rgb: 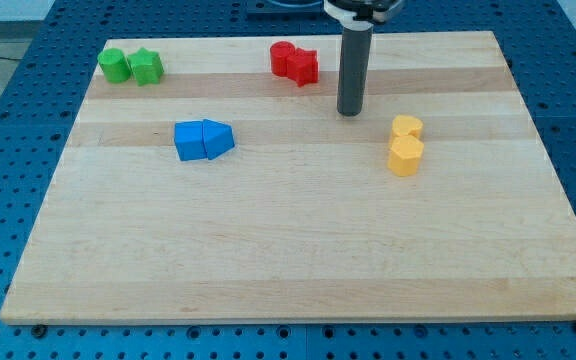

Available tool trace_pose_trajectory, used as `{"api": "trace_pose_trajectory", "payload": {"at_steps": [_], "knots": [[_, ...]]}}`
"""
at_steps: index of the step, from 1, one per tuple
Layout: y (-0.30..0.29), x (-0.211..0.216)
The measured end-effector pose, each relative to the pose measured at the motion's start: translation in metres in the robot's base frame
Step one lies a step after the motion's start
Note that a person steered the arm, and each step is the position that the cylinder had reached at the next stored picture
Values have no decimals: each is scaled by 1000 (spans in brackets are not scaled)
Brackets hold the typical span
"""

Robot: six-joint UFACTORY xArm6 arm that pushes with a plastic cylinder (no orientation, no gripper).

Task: Push the yellow heart to the right of the red star

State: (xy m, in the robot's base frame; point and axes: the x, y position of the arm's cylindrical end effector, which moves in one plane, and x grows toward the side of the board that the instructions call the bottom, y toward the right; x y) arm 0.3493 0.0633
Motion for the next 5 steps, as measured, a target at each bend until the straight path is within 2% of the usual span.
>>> {"api": "trace_pose_trajectory", "payload": {"at_steps": [5], "knots": [[-3,3]]}}
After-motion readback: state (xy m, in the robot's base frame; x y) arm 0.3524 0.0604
